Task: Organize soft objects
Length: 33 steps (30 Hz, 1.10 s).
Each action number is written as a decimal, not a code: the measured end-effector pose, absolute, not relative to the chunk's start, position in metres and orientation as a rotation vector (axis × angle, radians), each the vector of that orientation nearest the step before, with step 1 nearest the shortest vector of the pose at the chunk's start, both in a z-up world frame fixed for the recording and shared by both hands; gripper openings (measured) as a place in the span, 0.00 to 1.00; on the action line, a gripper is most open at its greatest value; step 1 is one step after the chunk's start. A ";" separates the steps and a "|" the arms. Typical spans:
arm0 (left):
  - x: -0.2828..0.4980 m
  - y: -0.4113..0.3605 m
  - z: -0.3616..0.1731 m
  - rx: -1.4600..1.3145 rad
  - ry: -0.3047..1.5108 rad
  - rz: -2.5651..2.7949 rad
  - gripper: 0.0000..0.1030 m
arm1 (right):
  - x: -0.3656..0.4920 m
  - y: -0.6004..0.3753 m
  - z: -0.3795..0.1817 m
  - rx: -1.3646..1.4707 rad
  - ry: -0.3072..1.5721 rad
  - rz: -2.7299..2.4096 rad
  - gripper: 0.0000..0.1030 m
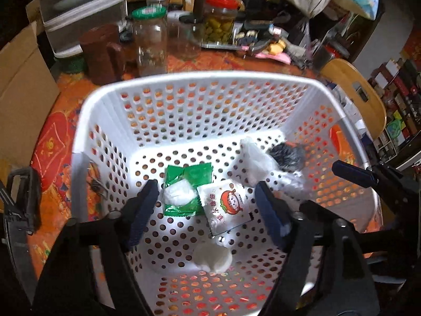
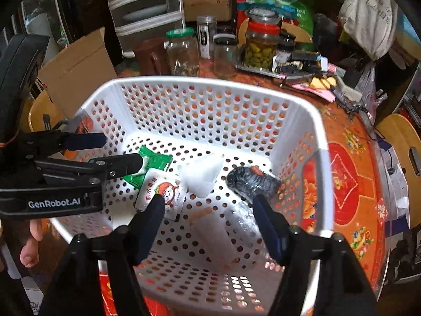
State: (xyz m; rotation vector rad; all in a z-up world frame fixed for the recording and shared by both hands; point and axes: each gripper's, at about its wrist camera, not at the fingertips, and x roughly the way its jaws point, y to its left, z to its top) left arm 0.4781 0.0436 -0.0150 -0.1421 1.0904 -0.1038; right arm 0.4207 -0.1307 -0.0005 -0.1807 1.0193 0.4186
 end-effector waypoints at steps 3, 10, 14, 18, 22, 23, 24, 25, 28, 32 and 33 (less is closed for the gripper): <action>0.461 0.047 0.009 -0.164 1.025 -0.128 0.80 | 0.408 -0.140 0.014 -0.167 0.979 0.421 0.75; 0.395 0.054 0.063 -0.152 0.849 -0.163 0.98 | 0.354 -0.163 0.049 -0.131 0.866 0.438 0.96; 0.346 0.055 0.080 -0.134 0.771 -0.152 1.00 | 0.315 -0.175 0.059 -0.097 0.803 0.413 0.97; 0.295 0.055 0.086 -0.127 0.721 -0.136 1.00 | 0.276 -0.185 0.067 -0.073 0.740 0.372 0.97; 0.244 0.051 0.087 -0.081 0.673 -0.066 1.00 | 0.235 -0.187 0.069 -0.061 0.671 0.326 0.97; 0.231 0.050 0.088 -0.069 0.668 -0.052 1.00 | 0.223 -0.186 0.068 -0.065 0.655 0.323 0.97; 0.220 0.049 0.088 -0.064 0.663 -0.049 1.00 | 0.212 -0.186 0.066 -0.069 0.640 0.325 0.97; 0.209 0.049 0.088 -0.066 0.655 -0.051 1.00 | 0.195 -0.186 0.065 -0.068 0.619 0.319 0.97; 0.172 0.048 0.091 -0.060 0.627 -0.048 1.00 | 0.159 -0.193 0.064 -0.041 0.576 0.313 0.97; 0.115 0.043 0.105 -0.051 0.576 -0.052 1.00 | 0.114 -0.205 0.067 -0.007 0.553 0.301 0.97; 0.100 0.039 0.108 -0.050 0.563 -0.052 1.00 | 0.101 -0.208 0.070 -0.003 0.551 0.293 0.97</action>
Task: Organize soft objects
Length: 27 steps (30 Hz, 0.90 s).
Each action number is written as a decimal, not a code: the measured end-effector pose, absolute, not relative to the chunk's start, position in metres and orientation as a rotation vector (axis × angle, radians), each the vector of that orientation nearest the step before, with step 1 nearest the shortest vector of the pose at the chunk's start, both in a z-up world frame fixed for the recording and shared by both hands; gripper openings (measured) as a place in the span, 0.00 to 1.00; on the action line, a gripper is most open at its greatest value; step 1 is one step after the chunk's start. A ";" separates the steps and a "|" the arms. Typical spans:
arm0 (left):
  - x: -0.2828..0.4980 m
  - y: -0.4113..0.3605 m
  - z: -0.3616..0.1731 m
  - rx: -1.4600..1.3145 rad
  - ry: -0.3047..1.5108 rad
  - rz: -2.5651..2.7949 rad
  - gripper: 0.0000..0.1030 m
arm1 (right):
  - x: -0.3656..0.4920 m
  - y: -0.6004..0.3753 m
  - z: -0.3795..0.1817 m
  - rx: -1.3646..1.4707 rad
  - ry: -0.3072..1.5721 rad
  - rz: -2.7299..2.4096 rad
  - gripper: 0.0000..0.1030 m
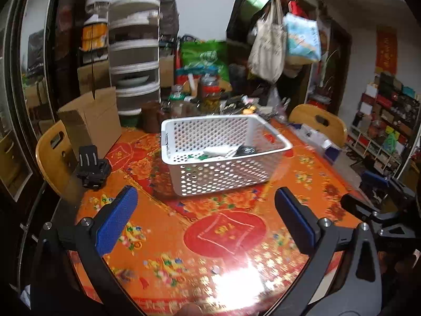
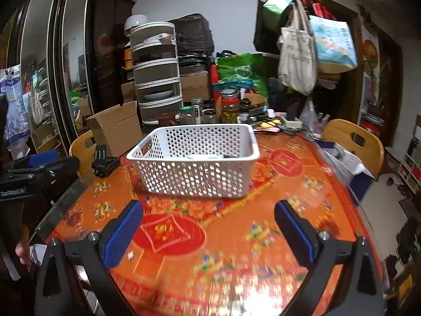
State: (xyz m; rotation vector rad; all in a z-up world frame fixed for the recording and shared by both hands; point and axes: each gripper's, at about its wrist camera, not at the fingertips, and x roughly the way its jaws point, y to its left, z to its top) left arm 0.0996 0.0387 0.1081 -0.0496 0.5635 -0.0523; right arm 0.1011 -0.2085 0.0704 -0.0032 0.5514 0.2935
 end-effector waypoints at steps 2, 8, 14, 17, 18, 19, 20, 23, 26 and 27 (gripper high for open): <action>0.074 0.033 0.114 -0.037 0.559 -0.044 1.00 | 0.077 -0.215 0.078 0.011 0.544 0.301 0.97; 0.027 0.013 0.120 -0.040 0.565 -0.021 1.00 | 0.029 -0.211 0.097 -0.046 0.496 0.270 0.97; 0.024 -0.015 0.113 0.002 0.589 -0.057 1.00 | 0.026 -0.211 0.094 -0.045 0.507 0.275 0.97; 0.031 -0.022 0.108 0.007 0.592 -0.054 1.00 | 0.033 -0.213 0.090 -0.016 0.523 0.281 0.97; 0.034 -0.023 0.106 0.005 0.595 -0.052 1.00 | 0.034 -0.214 0.088 -0.013 0.526 0.283 0.97; 0.037 -0.023 0.105 0.006 0.596 -0.049 1.00 | 0.037 -0.214 0.087 -0.013 0.531 0.282 0.97; 0.039 -0.024 0.103 0.006 0.594 -0.040 1.00 | 0.039 -0.214 0.085 -0.014 0.539 0.279 0.97; 0.053 -0.016 0.099 -0.008 0.597 -0.035 1.00 | 0.043 -0.214 0.081 -0.012 0.551 0.278 0.97; 0.060 -0.012 0.096 -0.024 0.603 -0.040 1.00 | 0.046 -0.215 0.079 -0.008 0.556 0.279 0.97; 0.061 -0.009 0.096 -0.021 0.602 -0.038 1.00 | 0.046 -0.215 0.080 -0.009 0.556 0.279 0.97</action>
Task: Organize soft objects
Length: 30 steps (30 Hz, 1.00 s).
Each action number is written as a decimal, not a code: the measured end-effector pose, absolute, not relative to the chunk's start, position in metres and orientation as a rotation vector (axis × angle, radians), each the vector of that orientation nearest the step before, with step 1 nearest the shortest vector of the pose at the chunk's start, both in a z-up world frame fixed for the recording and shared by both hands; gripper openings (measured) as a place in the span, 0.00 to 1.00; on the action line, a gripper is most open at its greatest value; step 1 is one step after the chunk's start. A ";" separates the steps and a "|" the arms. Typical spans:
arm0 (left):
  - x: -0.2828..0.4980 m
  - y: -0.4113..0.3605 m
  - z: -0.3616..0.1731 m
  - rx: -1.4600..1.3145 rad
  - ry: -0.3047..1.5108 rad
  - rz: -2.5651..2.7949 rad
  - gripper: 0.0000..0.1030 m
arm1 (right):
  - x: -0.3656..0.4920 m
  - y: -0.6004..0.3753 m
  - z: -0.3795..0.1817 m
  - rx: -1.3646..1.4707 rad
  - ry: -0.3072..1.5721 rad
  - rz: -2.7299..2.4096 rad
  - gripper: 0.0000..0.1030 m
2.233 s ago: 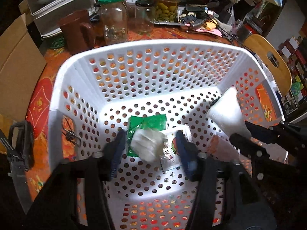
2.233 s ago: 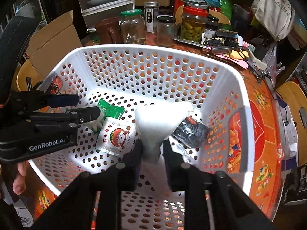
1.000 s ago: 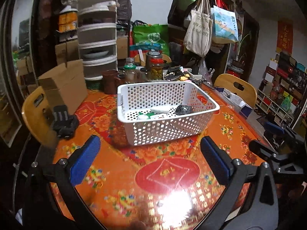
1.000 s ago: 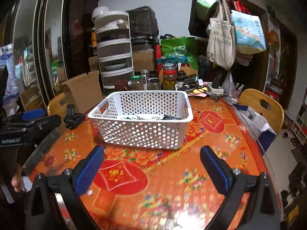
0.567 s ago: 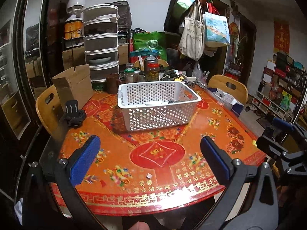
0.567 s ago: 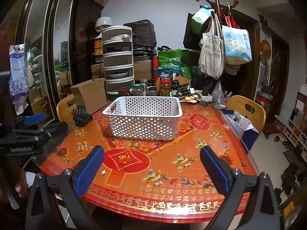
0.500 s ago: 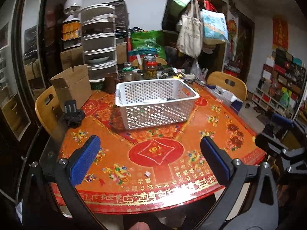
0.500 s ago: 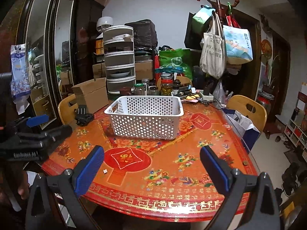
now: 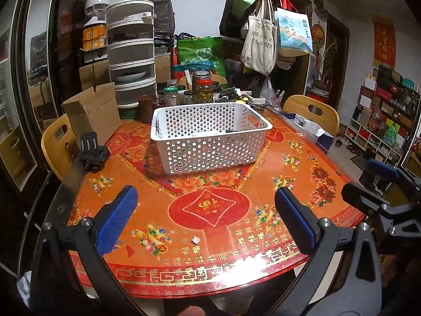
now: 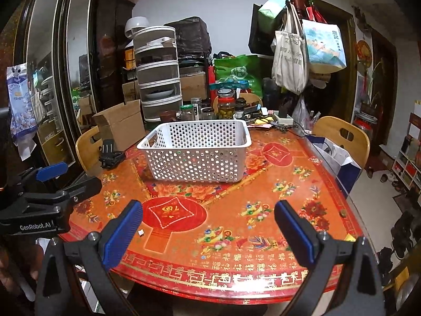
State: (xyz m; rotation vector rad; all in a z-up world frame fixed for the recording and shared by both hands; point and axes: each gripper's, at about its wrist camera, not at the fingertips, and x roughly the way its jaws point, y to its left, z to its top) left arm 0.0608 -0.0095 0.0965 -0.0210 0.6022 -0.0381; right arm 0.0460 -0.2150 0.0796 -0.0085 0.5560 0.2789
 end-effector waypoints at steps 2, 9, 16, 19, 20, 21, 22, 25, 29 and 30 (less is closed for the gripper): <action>0.062 -0.009 0.096 -0.019 0.603 -0.036 1.00 | 0.046 -0.216 0.079 -0.009 0.556 0.281 0.97; 0.063 -0.010 0.093 -0.015 0.607 -0.036 1.00 | 0.046 -0.215 0.078 -0.010 0.557 0.284 0.97; 0.063 -0.012 0.091 -0.011 0.611 -0.037 1.00 | 0.044 -0.213 0.077 -0.008 0.550 0.282 0.97; 0.063 -0.012 0.090 -0.012 0.613 -0.039 1.00 | 0.044 -0.214 0.078 -0.008 0.549 0.282 0.97; 0.063 -0.012 0.091 -0.012 0.612 -0.039 1.00 | 0.044 -0.214 0.078 -0.007 0.550 0.282 0.97; 0.063 -0.012 0.090 -0.011 0.612 -0.039 1.00 | 0.044 -0.214 0.078 -0.007 0.549 0.284 0.97; 0.063 -0.012 0.091 -0.012 0.612 -0.039 1.00 | 0.043 -0.214 0.078 -0.008 0.549 0.285 0.97; 0.063 -0.012 0.090 -0.011 0.612 -0.038 1.00 | 0.043 -0.214 0.078 -0.006 0.549 0.284 0.97; 0.063 -0.012 0.089 -0.013 0.616 -0.039 1.00 | 0.043 -0.214 0.078 -0.006 0.549 0.284 0.97; 0.063 -0.012 0.088 -0.013 0.617 -0.040 1.00 | 0.043 -0.214 0.078 -0.006 0.549 0.284 0.97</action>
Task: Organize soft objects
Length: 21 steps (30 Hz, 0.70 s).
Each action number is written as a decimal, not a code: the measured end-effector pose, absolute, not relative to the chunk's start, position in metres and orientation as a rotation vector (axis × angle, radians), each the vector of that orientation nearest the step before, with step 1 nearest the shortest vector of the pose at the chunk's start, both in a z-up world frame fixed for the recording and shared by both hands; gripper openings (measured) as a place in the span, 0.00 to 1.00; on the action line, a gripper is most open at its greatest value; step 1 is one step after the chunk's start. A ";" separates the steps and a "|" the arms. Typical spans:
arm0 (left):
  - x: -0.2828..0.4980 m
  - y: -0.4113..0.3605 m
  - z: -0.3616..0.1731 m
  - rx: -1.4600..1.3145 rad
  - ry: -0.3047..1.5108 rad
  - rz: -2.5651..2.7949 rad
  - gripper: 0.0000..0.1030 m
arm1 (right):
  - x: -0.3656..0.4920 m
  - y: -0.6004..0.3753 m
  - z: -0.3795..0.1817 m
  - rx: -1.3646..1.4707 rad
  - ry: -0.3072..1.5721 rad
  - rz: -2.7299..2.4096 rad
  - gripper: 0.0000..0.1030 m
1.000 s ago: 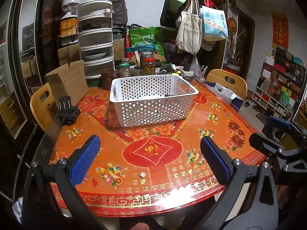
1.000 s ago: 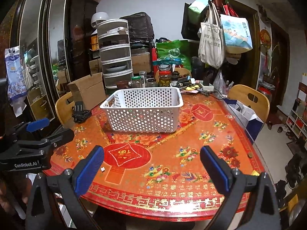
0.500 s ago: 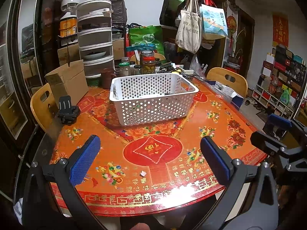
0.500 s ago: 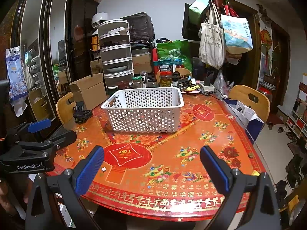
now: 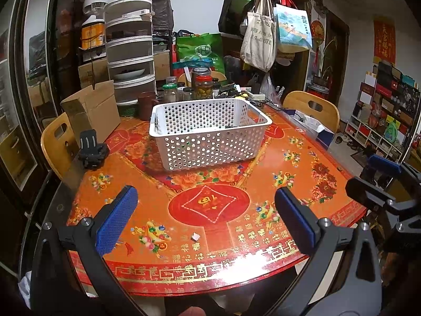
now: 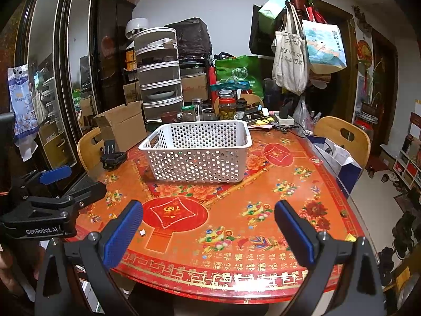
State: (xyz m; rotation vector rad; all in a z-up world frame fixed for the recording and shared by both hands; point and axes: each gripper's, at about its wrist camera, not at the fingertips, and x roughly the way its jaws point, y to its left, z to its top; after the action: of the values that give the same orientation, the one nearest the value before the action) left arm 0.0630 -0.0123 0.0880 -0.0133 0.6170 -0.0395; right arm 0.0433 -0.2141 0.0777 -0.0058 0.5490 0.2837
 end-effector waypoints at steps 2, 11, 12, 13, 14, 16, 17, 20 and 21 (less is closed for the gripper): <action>0.063 -0.013 0.086 -0.013 0.620 -0.041 1.00 | 0.044 -0.214 0.078 -0.006 0.549 0.284 0.97; 0.062 -0.013 0.085 -0.012 0.623 -0.042 1.00 | 0.042 -0.215 0.079 -0.004 0.547 0.284 0.97; 0.062 -0.014 0.084 -0.011 0.625 -0.042 1.00 | 0.042 -0.216 0.079 -0.004 0.547 0.284 0.97; 0.062 -0.014 0.084 -0.010 0.625 -0.042 1.00 | 0.041 -0.215 0.079 -0.004 0.548 0.285 0.97; 0.062 -0.014 0.083 -0.010 0.626 -0.044 1.00 | 0.041 -0.215 0.079 -0.004 0.548 0.287 0.97; 0.062 -0.013 0.083 -0.010 0.626 -0.045 1.00 | 0.040 -0.215 0.080 -0.004 0.548 0.287 0.97; 0.063 -0.013 0.083 -0.009 0.626 -0.045 1.00 | 0.040 -0.214 0.080 -0.004 0.548 0.287 0.97; 0.063 -0.013 0.083 -0.010 0.626 -0.045 1.00 | 0.040 -0.214 0.080 -0.004 0.548 0.287 0.97; 0.063 -0.013 0.083 -0.009 0.627 -0.044 1.00 | 0.040 -0.214 0.080 -0.003 0.548 0.287 0.97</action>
State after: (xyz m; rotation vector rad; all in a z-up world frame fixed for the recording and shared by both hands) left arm 0.0627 -0.0135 0.0834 -0.0095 0.6266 -0.0443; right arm 0.0400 -0.2140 0.0801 -0.0033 0.5477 0.2869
